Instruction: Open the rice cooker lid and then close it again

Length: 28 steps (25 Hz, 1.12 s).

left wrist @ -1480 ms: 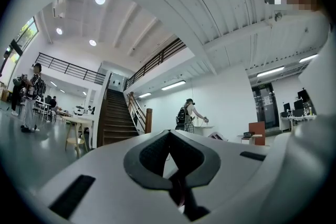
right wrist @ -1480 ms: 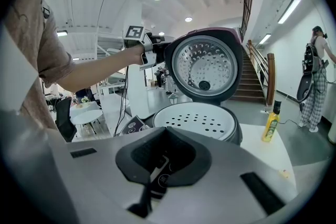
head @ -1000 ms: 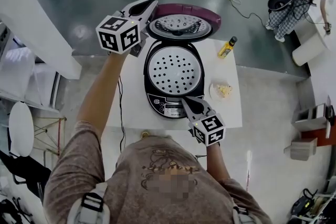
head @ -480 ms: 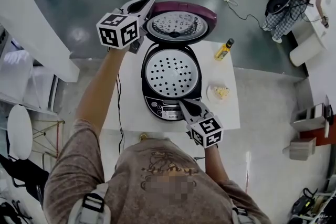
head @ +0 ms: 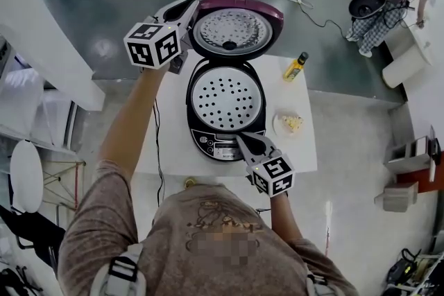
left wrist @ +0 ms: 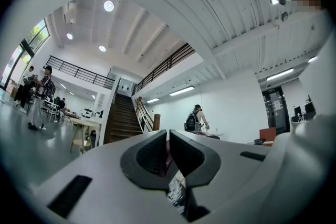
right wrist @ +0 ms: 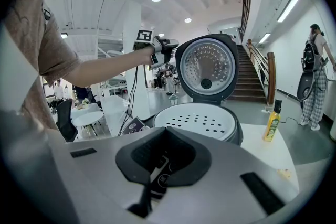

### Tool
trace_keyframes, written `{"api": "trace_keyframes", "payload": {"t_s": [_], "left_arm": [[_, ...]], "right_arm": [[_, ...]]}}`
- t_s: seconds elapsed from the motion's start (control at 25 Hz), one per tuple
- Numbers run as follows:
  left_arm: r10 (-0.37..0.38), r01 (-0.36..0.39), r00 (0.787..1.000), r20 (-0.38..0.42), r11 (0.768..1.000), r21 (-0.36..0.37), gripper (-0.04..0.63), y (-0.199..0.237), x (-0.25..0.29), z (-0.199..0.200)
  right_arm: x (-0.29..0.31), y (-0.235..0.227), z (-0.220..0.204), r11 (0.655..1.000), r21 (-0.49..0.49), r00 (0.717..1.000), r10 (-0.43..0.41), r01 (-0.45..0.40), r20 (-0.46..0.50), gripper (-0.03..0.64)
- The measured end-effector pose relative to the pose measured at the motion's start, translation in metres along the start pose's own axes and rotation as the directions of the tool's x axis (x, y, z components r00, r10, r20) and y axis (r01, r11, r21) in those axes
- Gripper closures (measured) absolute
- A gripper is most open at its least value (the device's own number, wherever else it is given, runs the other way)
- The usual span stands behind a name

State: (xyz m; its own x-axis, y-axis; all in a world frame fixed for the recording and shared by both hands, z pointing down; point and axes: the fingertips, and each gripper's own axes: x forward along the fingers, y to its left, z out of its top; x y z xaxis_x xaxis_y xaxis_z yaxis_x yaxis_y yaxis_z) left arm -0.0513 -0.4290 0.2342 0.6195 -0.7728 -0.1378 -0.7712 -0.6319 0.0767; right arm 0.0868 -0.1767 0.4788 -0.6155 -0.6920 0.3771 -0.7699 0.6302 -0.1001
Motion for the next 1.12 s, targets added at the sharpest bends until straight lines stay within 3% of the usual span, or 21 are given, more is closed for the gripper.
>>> {"api": "trace_keyframes", "payload": {"t_s": [0.4, 0.68, 0.8, 1.12], "left_arm": [[-0.009, 0.009, 1.0, -0.005, 1.0, 0.008, 0.572, 0.0, -0.018, -0.004], [-0.074, 0.077, 0.996, -0.057, 0.995, 0.056, 0.344, -0.013, -0.018, -0.013], [-0.091, 0.098, 0.992, -0.085, 0.992, 0.078, 0.283, -0.015, -0.015, -0.017], [-0.115, 0.127, 0.985, -0.131, 0.988, 0.091, 0.259, -0.017, 0.0, -0.028]], "right_arm": [[0.0, 0.001, 0.0, 1.0, -0.01, 1.0, 0.003, -0.004, -0.01, 0.614], [0.0, 0.003, -0.001, 1.0, -0.016, 1.0, 0.006, -0.006, -0.014, 0.614], [0.001, 0.003, -0.001, 1.0, -0.019, 1.0, 0.006, -0.006, -0.014, 0.614], [0.001, 0.003, -0.001, 1.0, -0.018, 1.0, 0.006, -0.006, -0.013, 0.614]]}}
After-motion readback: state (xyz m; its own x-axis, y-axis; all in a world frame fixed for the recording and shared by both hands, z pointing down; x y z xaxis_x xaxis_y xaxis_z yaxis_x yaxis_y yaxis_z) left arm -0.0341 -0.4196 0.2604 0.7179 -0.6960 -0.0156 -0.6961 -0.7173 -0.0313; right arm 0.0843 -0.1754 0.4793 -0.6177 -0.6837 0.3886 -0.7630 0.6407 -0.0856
